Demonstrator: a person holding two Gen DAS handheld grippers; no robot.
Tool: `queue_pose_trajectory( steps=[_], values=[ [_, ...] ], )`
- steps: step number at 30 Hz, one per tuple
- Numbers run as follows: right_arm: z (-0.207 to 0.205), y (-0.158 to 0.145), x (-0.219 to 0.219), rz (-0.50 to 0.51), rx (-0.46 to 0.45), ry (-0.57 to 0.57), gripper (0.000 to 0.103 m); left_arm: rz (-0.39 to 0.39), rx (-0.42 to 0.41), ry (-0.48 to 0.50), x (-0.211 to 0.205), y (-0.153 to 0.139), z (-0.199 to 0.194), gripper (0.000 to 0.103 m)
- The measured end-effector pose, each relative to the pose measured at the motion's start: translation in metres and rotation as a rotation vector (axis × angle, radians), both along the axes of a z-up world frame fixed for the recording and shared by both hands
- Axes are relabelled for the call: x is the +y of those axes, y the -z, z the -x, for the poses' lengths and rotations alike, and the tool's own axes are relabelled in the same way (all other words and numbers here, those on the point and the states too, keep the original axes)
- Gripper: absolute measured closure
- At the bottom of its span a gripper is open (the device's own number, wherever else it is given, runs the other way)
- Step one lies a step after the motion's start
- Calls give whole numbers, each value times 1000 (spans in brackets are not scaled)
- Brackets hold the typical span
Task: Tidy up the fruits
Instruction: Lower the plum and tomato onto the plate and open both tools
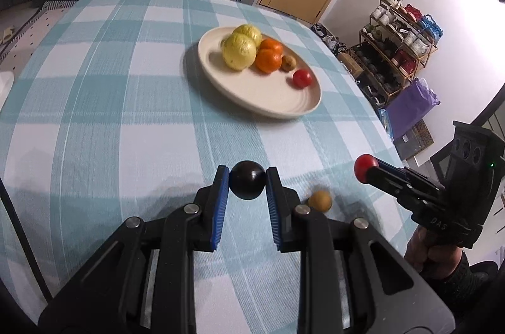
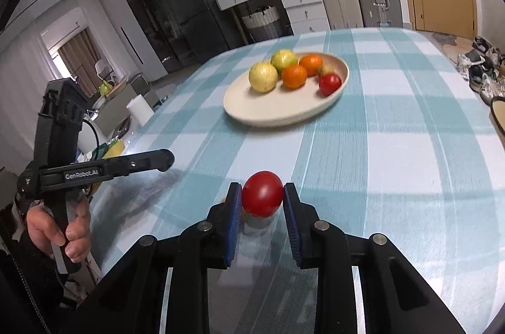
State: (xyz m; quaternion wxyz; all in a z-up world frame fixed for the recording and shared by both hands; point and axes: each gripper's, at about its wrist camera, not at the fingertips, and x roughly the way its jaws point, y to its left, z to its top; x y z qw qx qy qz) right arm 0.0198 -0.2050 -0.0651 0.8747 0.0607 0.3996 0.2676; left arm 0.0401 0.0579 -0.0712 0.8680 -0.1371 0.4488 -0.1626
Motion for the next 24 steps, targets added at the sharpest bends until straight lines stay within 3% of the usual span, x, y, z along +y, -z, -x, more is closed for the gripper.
queue_pose_trajectory(
  steps=[9, 24],
  values=[
    [-36, -21, 3, -27, -43, -5, 76, -3, -27, 24, -20, -19, -47, 82],
    [-93, -31, 10, -42, -34, -14, 76, 1, 0, 29, -40, -26, -112, 82]
  ],
)
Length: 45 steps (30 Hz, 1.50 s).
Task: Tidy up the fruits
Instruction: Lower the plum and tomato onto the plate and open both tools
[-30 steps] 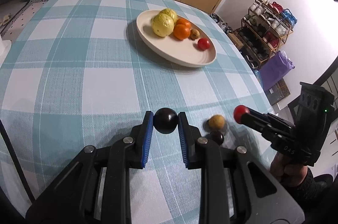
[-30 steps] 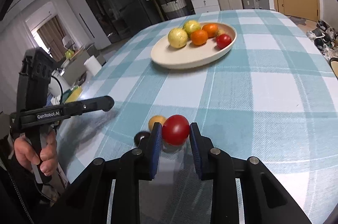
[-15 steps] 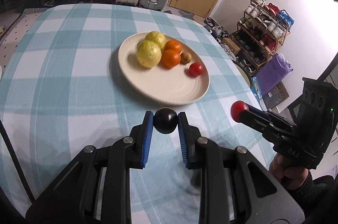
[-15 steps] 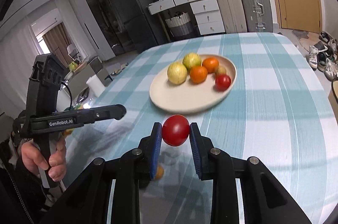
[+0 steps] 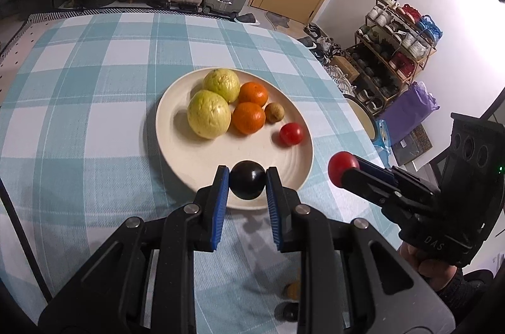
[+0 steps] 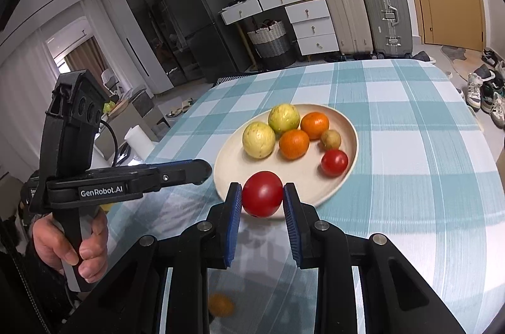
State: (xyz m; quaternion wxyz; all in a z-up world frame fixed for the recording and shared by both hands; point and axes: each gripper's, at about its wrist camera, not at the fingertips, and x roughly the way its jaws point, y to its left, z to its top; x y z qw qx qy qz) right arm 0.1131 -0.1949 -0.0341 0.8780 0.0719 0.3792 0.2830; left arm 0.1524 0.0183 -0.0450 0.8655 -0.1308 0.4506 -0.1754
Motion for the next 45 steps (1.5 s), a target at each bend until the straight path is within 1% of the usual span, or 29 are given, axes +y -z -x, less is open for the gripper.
queue_pose_trajectory(
  steps=[12, 19, 32, 40, 43, 45],
  values=[
    [-38, 3, 2, -13, 18, 11, 76, 6, 35, 4, -7, 11, -36, 82],
    [-55, 11, 5, 10, 32, 9, 76, 6, 47, 33, -21, 20, -48, 82],
    [-74, 29, 5, 14, 74, 14, 76, 20, 82, 54, -35, 39, -74, 82],
    [-87, 38, 3, 14, 102, 49, 76, 23, 92, 62, -40, 48, -82, 82],
    [-89, 39, 5, 20, 102, 45, 74, 39, 95, 62, -40, 49, -84, 82],
    [-88, 39, 5, 17, 99, 43, 63, 51, 91, 67, -40, 47, -83, 82]
  ],
)
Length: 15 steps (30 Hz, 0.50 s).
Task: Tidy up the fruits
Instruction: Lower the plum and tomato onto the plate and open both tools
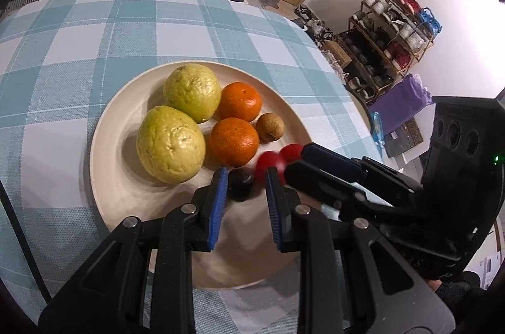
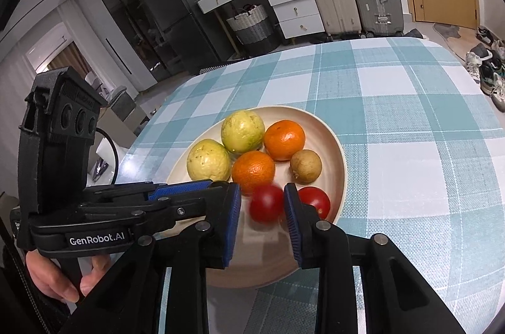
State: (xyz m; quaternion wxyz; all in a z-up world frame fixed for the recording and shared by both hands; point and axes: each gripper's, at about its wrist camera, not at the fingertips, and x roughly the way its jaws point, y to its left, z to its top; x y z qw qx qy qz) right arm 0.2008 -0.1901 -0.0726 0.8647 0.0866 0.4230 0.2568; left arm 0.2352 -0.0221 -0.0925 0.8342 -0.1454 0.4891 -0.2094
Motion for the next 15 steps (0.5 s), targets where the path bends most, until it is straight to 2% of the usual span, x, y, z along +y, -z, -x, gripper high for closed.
queue_pose_trajectory(
  steps=[1, 4, 12, 15],
  values=[
    [1, -1, 0, -4, -7, 3, 54, -8, -8, -1, -1, -2, 1, 82],
    [4, -8, -4, -17, -38, 19, 54, -5, -20, 2, -1, -7, 3, 81],
    [14, -16, -16, -27, -44, 47, 53, -14, -31, -23, 3, -18, 13, 79],
    [19, -19, -19, -27, -46, 57, 52, -22, -36, -31, 4, -22, 19, 73]
  ],
)
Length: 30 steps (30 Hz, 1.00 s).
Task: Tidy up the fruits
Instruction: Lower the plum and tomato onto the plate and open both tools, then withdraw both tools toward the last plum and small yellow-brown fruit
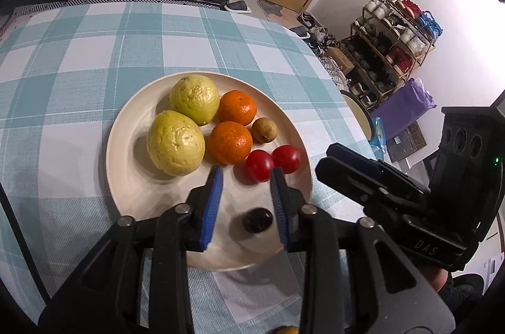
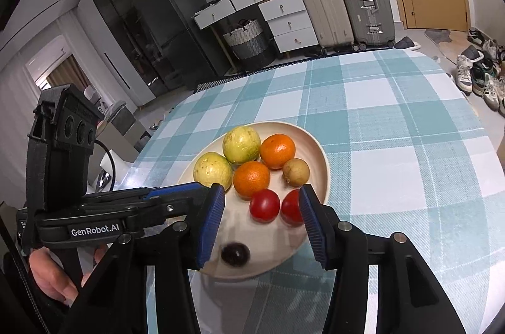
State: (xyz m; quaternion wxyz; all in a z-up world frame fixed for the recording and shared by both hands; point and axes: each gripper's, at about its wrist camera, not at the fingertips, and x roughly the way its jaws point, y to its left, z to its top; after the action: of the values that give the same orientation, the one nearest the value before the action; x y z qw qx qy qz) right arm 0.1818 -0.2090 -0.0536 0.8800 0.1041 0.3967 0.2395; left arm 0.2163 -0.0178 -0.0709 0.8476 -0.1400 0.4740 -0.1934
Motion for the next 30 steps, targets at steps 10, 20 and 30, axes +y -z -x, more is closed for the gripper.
queue_pose_trajectory(
  steps=[10, 20, 30],
  values=[
    [19, -18, -2, 2, -44, 5, 32, -35, -25, -18, 3, -15, 27, 67],
    [44, -35, -1, 14, -87, 10, 19, -79, -56, -55, 11, -34, 58, 50],
    [68, -44, -9, 11, -94, 34, 8, -118, -113, -67, 9, -52, 90, 24]
  ],
)
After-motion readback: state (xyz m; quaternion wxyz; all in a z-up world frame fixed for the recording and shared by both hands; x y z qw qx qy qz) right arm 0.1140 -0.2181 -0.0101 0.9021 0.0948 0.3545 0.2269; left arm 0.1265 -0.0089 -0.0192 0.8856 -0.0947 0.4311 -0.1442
